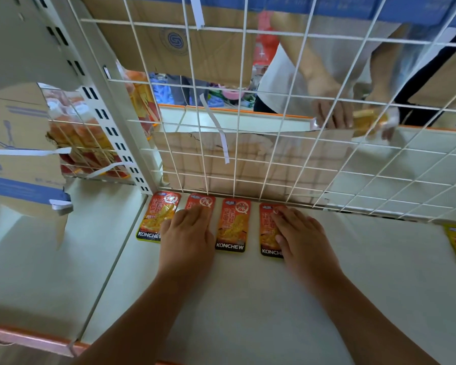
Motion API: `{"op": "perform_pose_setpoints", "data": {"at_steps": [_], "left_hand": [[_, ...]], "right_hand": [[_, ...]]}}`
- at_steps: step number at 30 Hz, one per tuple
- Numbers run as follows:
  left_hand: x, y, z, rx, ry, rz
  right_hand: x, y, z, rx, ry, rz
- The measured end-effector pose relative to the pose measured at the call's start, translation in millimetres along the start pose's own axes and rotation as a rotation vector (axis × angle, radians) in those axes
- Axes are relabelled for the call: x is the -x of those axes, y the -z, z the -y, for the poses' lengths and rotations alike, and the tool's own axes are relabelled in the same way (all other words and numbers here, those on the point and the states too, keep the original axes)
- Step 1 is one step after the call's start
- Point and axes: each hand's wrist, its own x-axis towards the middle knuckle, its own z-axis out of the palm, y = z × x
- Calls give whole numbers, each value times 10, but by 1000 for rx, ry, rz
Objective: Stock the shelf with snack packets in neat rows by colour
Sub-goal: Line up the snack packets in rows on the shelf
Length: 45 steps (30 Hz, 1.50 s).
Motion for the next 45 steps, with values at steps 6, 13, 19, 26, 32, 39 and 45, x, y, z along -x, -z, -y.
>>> {"op": "perform_pose_setpoints", "data": {"at_steps": [6, 13, 19, 26, 32, 39, 45], "left_hand": [[2, -4, 2, -3, 4, 5], [8, -4, -6, 34, 4, -34], [43, 60, -58, 65, -23, -123], [311, 383, -310, 66, 35, -135], [349, 968, -483, 84, 15, -191], [343, 2237, -644, 181, -168, -523], [819, 3514, -379, 259, -305, -793]], "right_hand": [[-8, -1, -1, -5, 3, -1], [-1, 18, 5, -43, 3, -3], [19, 73, 5, -215, -38, -50], [45, 242, 49, -476, -76, -111], [69, 833, 457, -567, 64, -273], [227, 2091, 1260, -657, 285, -501], [526, 2830, 2239, -657, 387, -646]]}}
